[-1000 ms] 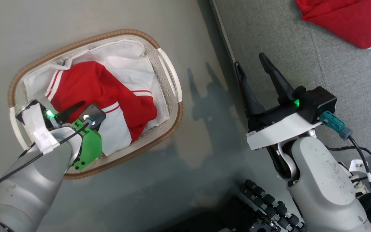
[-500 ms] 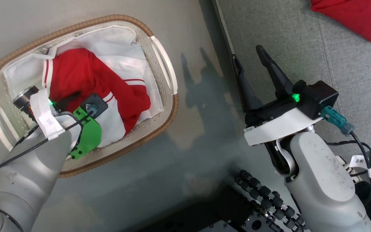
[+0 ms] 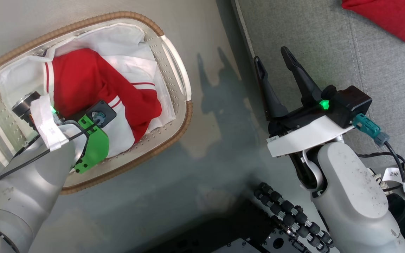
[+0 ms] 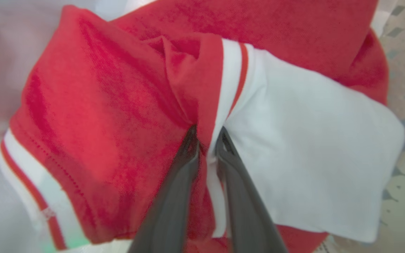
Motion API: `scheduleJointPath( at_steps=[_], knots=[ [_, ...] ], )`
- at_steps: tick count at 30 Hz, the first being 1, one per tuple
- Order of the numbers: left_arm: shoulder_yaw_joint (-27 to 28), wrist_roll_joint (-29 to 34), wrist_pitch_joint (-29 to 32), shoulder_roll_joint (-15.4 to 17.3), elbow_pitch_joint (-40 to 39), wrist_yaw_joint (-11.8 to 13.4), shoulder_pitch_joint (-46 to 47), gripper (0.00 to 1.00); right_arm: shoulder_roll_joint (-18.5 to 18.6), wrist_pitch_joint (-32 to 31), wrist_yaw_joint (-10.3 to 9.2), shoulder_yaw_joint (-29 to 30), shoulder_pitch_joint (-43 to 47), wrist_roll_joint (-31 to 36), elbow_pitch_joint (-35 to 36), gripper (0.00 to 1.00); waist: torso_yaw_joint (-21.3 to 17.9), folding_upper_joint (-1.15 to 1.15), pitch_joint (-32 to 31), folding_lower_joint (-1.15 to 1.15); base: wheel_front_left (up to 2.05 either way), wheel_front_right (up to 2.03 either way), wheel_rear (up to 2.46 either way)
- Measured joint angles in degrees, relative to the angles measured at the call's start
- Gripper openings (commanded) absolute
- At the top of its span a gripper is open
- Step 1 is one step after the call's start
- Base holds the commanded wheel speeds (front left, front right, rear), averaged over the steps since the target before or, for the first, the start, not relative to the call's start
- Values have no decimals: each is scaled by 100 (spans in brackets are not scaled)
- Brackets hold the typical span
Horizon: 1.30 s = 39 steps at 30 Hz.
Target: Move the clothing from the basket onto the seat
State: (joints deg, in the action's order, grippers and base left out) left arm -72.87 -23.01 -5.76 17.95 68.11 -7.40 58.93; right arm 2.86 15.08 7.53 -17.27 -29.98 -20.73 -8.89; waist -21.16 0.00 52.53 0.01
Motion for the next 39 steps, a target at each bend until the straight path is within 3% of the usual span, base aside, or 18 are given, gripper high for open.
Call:
scheduleJointPath(
  at_steps=[11,23,29,39],
  knots=[
    [-36,-417,-511,2,-226,0,-296,0,-2,0,0,132,41,132,-257,100,115,0,-468,0,0,0,0],
    [75,-1298,-902,-286,-705,0,-904,0,-7,0,0,264,416,477,-664,100,440,0,-1468,-1,0,0,0],
    [738,-1393,-936,-265,-1444,3,-1173,0,-7,0,0,375,672,634,-829,100,636,0,-2035,-1,0,0,0],
    [2464,-1125,-935,-246,-2702,62,-2128,0,-7,0,0,439,1007,749,-1054,100,1001,0,-2884,-1,0,0,0]
  ],
)
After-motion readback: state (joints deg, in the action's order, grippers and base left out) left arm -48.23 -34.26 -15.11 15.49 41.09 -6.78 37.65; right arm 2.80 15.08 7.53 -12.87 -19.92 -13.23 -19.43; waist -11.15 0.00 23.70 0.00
